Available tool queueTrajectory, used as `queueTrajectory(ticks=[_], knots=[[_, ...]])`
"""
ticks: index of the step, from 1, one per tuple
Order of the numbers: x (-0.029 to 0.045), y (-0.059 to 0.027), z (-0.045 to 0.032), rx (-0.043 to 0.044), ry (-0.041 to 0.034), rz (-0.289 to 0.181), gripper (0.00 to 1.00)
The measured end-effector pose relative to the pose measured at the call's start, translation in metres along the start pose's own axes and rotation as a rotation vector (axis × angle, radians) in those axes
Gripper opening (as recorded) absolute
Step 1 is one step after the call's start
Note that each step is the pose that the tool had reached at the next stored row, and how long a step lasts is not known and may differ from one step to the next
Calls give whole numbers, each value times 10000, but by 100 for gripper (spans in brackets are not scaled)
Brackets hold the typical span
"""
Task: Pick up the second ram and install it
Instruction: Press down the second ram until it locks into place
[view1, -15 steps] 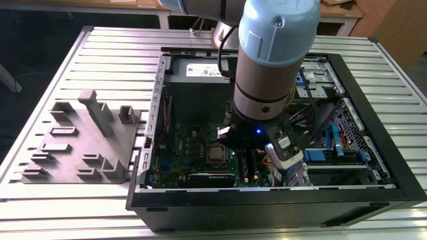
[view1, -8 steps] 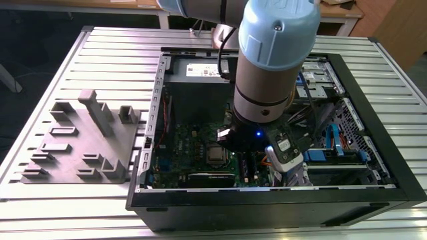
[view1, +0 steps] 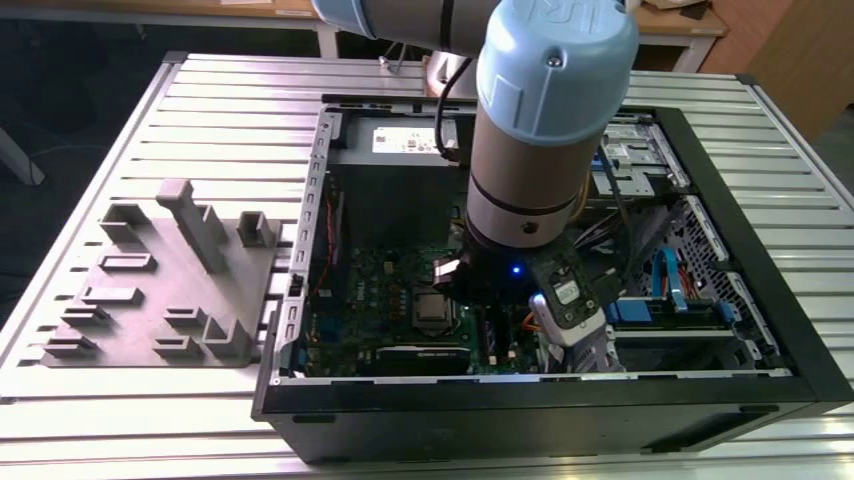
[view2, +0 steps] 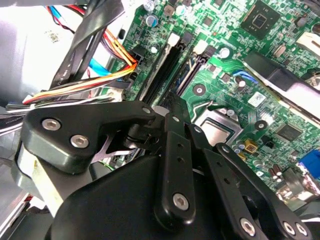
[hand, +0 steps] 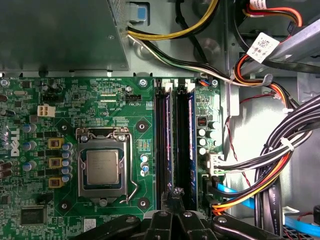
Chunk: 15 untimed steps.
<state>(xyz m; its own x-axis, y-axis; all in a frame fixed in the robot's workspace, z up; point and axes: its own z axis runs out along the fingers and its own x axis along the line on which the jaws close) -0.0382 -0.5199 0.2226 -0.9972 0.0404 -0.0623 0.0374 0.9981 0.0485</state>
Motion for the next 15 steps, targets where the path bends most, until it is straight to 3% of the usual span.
queueTrajectory(ticks=[15], knots=[[3, -3, 49, 18, 0, -1, 7]])
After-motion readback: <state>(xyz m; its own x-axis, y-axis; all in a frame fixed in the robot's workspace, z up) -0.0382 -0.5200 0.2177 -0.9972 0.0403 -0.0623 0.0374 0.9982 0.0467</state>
